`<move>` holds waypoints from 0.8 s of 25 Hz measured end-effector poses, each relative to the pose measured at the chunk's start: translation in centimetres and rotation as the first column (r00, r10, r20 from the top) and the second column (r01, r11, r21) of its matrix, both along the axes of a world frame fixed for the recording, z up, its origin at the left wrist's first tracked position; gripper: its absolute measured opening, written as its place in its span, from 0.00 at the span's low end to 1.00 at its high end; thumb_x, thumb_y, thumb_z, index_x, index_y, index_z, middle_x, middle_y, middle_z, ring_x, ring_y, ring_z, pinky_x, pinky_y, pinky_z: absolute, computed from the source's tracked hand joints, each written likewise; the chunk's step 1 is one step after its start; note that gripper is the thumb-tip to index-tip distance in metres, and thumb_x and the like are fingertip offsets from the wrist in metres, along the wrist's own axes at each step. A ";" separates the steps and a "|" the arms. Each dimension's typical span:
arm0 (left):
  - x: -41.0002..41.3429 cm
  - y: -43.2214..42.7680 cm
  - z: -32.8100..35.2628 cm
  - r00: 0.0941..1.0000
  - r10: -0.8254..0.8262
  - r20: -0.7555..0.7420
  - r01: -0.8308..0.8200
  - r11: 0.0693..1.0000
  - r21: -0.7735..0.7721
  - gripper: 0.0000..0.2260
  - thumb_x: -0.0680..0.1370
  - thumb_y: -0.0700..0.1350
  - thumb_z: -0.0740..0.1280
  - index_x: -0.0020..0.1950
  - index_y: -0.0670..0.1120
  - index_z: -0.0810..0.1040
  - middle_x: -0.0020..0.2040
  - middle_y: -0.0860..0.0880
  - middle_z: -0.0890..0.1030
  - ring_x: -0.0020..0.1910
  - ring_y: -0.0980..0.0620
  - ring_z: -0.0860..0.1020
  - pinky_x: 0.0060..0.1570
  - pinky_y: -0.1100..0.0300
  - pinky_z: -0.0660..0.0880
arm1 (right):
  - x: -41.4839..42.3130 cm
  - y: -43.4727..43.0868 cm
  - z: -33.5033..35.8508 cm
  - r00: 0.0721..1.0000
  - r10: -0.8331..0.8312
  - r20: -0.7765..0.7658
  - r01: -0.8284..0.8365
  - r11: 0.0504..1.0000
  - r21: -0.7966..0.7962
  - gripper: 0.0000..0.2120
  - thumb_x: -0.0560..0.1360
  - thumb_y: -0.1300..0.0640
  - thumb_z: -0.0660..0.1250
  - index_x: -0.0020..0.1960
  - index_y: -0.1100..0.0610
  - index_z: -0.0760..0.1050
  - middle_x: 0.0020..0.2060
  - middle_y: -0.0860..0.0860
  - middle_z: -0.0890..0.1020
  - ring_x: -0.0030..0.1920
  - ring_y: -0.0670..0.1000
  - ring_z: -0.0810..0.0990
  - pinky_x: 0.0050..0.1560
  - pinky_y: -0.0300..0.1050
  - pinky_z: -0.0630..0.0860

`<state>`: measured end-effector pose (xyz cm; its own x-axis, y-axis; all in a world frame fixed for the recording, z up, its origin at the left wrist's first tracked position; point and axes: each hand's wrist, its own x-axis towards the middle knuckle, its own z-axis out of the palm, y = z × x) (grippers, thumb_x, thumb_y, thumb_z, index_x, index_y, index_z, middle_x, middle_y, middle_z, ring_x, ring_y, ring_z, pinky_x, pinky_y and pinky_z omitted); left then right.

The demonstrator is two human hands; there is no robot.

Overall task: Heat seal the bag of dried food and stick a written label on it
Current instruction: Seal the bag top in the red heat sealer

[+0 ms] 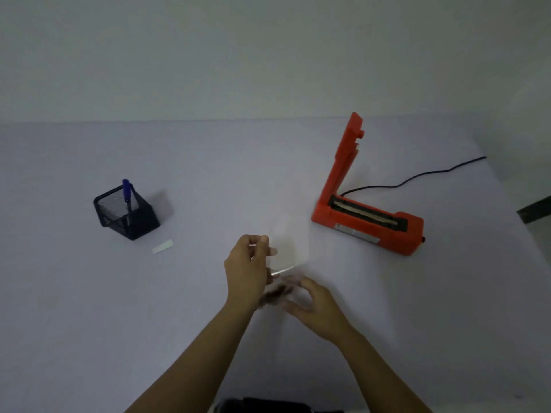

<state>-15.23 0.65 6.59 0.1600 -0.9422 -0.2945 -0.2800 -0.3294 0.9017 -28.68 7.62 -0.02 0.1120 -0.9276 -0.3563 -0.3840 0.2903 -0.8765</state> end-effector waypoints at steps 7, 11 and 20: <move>3.9 -3.5 -3.9 0.988 -0.150 0.024 0.149 0.988 0.026 0.10 0.80 0.47 0.59 0.47 0.42 0.74 0.41 0.47 0.82 0.31 0.50 0.80 0.33 0.58 0.78 | 4.1 2.2 -1.0 0.990 -0.137 -0.042 0.139 0.989 0.056 0.04 0.72 0.53 0.70 0.43 0.47 0.75 0.37 0.45 0.81 0.39 0.43 0.80 0.37 0.28 0.72; 3.2 -4.8 -7.0 0.894 -0.324 0.310 0.319 0.945 0.069 0.14 0.78 0.47 0.63 0.34 0.42 0.72 0.32 0.47 0.76 0.35 0.47 0.74 0.37 0.59 0.68 | 2.0 3.0 -1.3 0.943 -0.280 -0.182 0.294 0.954 0.059 0.09 0.70 0.53 0.72 0.46 0.50 0.74 0.35 0.44 0.80 0.36 0.39 0.79 0.38 0.30 0.73; 2.9 -4.6 -8.3 0.888 -0.308 0.342 0.287 0.951 0.114 0.21 0.76 0.51 0.67 0.64 0.41 0.70 0.43 0.45 0.79 0.46 0.44 0.78 0.50 0.49 0.76 | 0.6 2.5 -0.6 0.881 -0.200 -0.428 0.175 0.980 -0.096 0.23 0.71 0.46 0.69 0.63 0.54 0.70 0.50 0.47 0.73 0.48 0.46 0.73 0.49 0.38 0.71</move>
<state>-12.28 -3.96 -1.74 -0.0218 -0.9446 -0.3276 -0.6679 -0.2300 0.7078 -28.10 10.15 -0.58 -0.2202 -0.9346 -0.2793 -0.6719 0.3529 -0.6512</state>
